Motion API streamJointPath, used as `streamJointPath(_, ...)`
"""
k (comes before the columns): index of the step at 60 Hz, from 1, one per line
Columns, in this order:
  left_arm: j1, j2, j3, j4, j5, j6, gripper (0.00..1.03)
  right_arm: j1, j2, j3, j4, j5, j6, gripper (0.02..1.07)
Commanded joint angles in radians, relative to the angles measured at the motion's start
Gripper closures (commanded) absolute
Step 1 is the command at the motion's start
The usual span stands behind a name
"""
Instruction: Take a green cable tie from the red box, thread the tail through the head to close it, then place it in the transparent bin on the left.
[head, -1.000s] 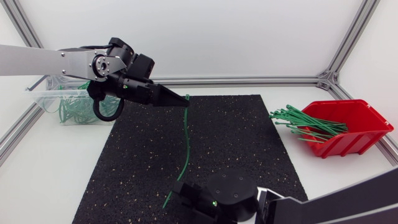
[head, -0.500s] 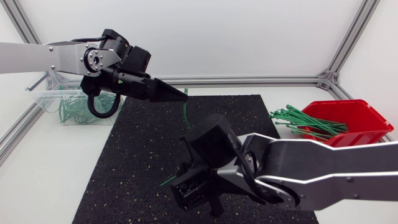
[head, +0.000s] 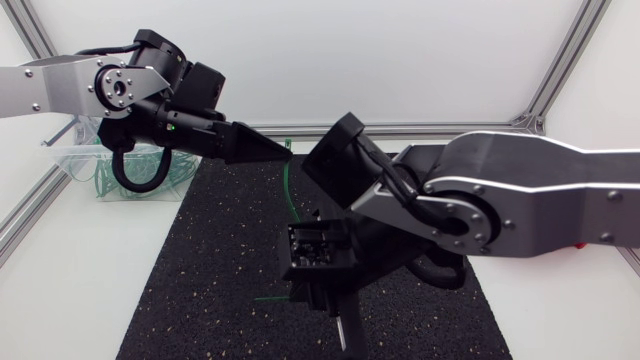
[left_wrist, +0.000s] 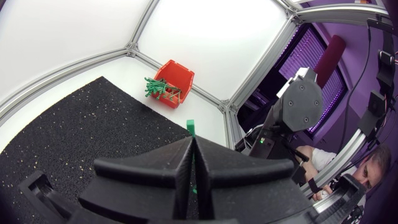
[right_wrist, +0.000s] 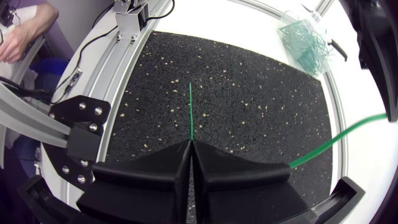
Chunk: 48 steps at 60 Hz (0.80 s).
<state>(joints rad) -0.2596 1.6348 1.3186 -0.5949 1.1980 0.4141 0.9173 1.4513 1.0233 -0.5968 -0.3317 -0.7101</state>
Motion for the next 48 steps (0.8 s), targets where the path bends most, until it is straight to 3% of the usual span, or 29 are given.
streamJointPath(1,-0.017,-0.043,-0.039,-0.009,-0.012,-0.012,1.0,-0.031,-0.011,0.038,-0.04,-0.035,0.084,1.01)
streamJointPath(9,-0.033,-0.061,-0.056,-0.006,-0.038,-0.024,1.0,-0.066,-0.028,0.05,-0.074,-0.098,0.182,1.01)
streamJointPath(16,-0.041,-0.062,-0.067,0.0,-0.041,-0.031,1.0,-0.126,0.023,0.129,-0.215,-0.182,0.267,1.01)
streamJointPath(28,-0.043,-0.064,-0.091,0.029,-0.041,-0.041,1.0,-0.143,0.017,0.112,-0.232,-0.257,0.348,1.01)
streamJointPath(42,-0.064,-0.101,-0.183,0.247,-0.043,-0.192,1.0,-0.13,-0.115,0.001,-0.11,-0.316,0.411,1.01)
streamJointPath(48,-0.07,-0.113,-0.219,0.336,-0.043,-0.253,1.0,-0.129,-0.124,0.008,-0.115,-0.351,0.443,1.01)
